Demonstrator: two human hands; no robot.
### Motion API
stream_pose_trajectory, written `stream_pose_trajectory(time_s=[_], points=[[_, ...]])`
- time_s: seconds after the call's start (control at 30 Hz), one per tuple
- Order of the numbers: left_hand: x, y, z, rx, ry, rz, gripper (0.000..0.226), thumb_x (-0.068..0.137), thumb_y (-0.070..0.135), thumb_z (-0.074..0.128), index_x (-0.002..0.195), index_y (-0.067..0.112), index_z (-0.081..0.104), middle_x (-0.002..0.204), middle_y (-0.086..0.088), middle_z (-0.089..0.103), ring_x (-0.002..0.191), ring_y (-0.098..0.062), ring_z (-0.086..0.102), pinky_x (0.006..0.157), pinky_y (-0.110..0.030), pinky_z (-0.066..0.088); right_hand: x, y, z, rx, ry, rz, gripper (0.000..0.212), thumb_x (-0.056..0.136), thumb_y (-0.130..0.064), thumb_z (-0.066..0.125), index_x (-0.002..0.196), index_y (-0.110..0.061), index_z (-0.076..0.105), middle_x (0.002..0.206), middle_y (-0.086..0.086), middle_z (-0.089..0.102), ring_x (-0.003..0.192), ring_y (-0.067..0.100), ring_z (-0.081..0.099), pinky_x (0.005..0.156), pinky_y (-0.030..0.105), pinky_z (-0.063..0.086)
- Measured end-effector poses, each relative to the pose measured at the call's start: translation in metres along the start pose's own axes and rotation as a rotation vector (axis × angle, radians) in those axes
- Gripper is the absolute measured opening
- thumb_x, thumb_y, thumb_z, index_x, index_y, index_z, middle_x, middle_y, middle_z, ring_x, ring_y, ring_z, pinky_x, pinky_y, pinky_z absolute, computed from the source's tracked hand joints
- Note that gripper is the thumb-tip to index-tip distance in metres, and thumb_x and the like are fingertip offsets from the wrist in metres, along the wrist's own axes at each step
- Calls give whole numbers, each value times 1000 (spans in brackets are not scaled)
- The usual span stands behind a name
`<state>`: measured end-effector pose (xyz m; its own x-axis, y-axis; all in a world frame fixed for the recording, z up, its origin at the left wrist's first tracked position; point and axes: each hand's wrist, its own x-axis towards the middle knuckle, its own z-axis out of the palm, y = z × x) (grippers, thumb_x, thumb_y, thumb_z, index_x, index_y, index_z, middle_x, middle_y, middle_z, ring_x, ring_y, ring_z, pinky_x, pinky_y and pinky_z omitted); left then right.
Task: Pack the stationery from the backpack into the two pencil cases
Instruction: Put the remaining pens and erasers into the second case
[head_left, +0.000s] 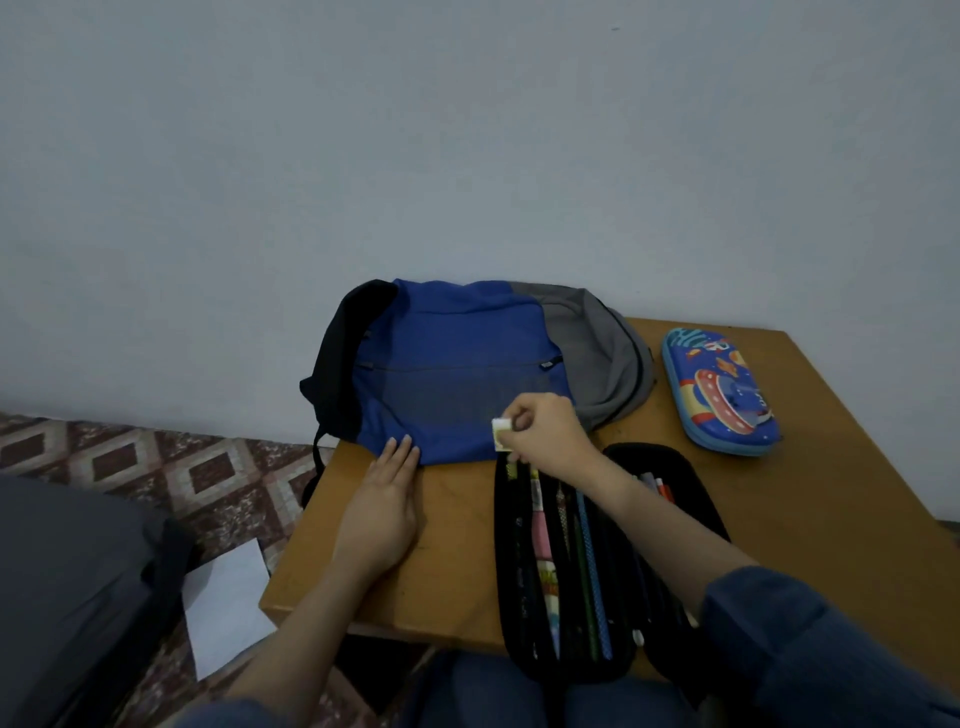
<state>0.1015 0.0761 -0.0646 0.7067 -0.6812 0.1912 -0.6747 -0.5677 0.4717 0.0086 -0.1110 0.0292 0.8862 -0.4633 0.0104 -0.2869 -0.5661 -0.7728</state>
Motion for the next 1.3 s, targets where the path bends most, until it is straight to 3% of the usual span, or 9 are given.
stream_pose_trajectory(time_s=[0.2,0.47,0.67,0.83,0.9,1.0,1.07,1.17,1.3], points=[[-3,3,1,42,0,-22,48,99,12,33,146,7,25,156,-3,17,145,-15,7,119,-30,8,-59,10,-27,20,-212,118,17,82,1,62,71,-12,57,57,8,61,34,6,54,44,17,44],[-24,18,7,99,34,-67,47,99,13,29,146,11,27,155,0,21,144,-13,14,117,-29,6,-81,14,-28,-68,-298,126,19,82,-3,65,68,-15,60,51,-1,57,34,3,49,48,17,43],[-35,24,7,130,28,-85,47,100,16,28,146,12,27,154,0,23,144,-13,15,117,-29,6,-94,14,-13,0,-259,89,26,82,-6,68,61,-19,59,37,-13,52,36,-4,48,46,12,41],[-34,24,6,113,21,-98,47,99,17,29,146,12,28,154,0,25,144,-14,16,118,-31,7,-105,21,-12,127,-223,142,18,82,-3,66,70,-12,57,49,1,55,29,5,42,49,21,44],[-34,24,6,124,12,-100,47,99,18,28,146,12,26,154,0,23,144,-13,15,118,-30,7,-109,21,-9,58,-239,101,22,83,-4,66,70,-16,54,58,0,58,34,3,47,45,18,43],[-34,27,4,128,-8,-118,47,100,18,28,146,12,25,155,1,22,144,-13,14,118,-30,6,-109,20,-7,-211,-230,2,34,80,-6,67,59,-30,54,65,-13,56,65,6,58,67,24,53],[-33,32,3,87,-30,-154,47,99,18,31,146,13,27,155,0,21,144,-15,13,117,-32,7,-109,21,-7,-278,-227,-29,33,79,-8,66,59,-31,55,65,-17,53,70,7,56,76,29,53],[-38,51,0,-107,-38,-167,41,97,22,43,138,18,43,150,0,34,139,-16,28,113,-30,23,-113,21,-5,-315,-210,-72,9,80,-15,67,85,-22,68,68,-17,48,73,6,50,73,25,46],[-56,84,5,-290,-90,-57,46,94,31,50,139,23,42,146,6,39,134,-11,35,107,-21,25,-120,21,-5,-414,-207,-125,23,82,-24,67,104,-21,70,83,-11,48,84,10,51,74,24,42]])
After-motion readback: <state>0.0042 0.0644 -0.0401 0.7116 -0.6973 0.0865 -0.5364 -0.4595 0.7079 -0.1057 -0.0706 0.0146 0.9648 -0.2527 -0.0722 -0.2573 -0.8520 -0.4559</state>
